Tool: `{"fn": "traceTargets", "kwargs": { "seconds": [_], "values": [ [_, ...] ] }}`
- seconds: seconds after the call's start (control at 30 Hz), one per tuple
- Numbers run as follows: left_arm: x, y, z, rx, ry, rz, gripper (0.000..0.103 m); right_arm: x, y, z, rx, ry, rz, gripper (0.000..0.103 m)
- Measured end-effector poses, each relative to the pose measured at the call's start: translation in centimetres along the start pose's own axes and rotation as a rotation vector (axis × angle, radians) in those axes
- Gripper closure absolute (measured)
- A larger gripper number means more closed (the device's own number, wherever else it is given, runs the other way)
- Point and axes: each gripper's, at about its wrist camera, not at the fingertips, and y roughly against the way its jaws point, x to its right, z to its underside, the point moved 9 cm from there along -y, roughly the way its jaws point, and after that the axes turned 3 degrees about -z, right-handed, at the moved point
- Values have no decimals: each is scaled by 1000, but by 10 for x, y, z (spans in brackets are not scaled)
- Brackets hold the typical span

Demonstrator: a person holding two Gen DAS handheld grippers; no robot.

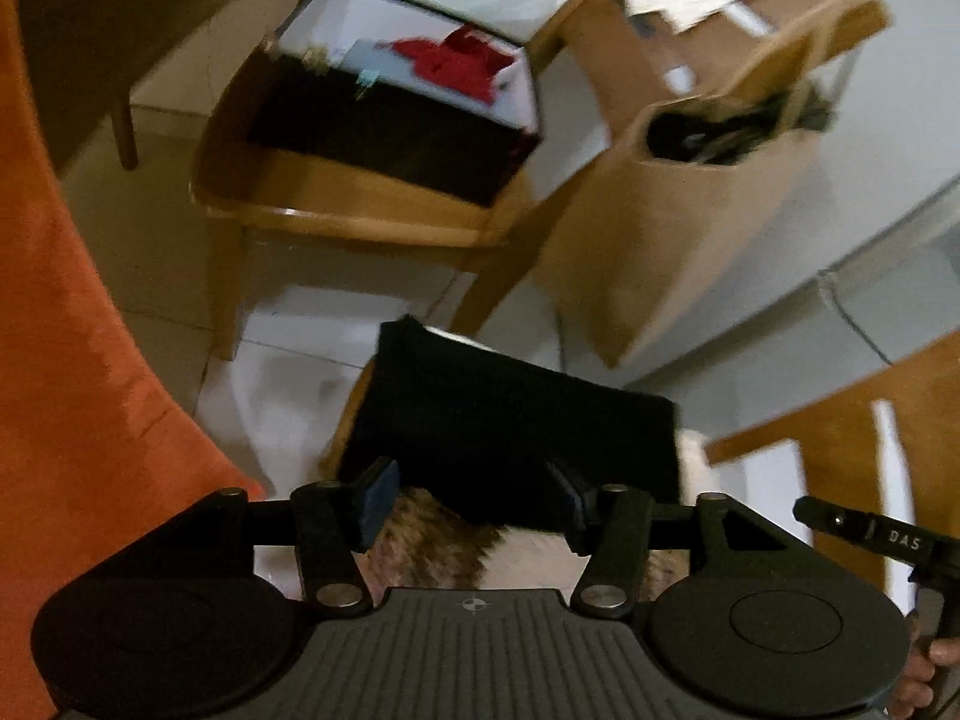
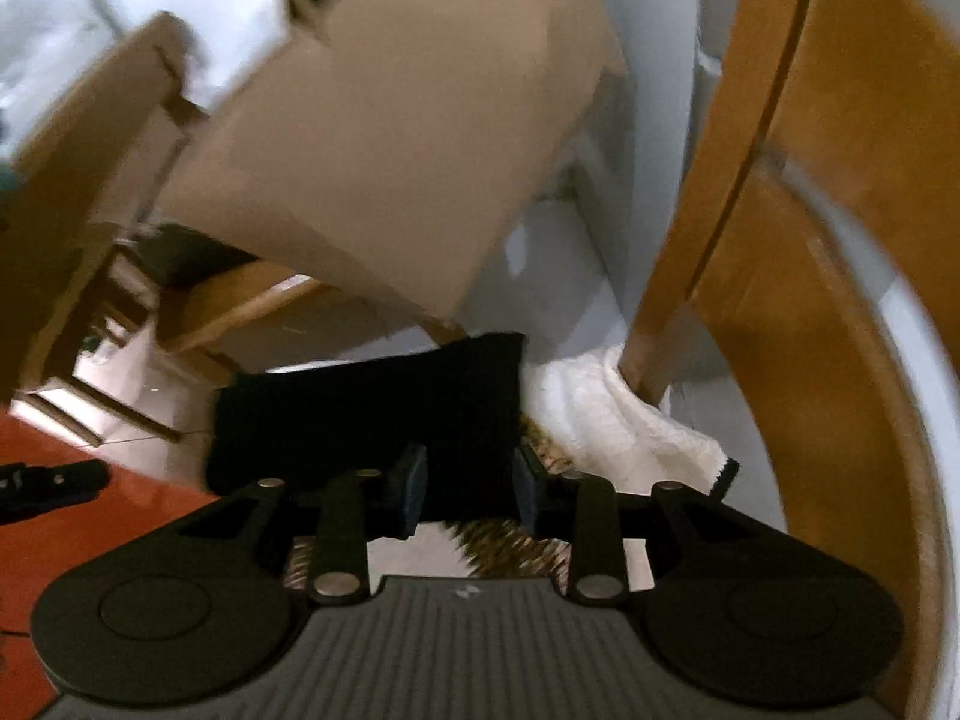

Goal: Fold clothes
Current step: 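Open the left gripper to release the trousers on the cushion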

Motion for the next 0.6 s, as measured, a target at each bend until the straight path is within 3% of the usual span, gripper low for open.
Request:
{"fn": "traceTargets", "kwargs": {
  "seconds": [0.27,0.43,0.6],
  "values": [
    [28,133,8,31,-130,16,15,-77,134,16,68,29,-22,63],
    [28,214,27,39,-198,10,12,-121,220,37,106,12,-26,58],
    [11,285,52,50,-250,3,7,-168,286,72,135,-4,-16,44]
  ]
}}
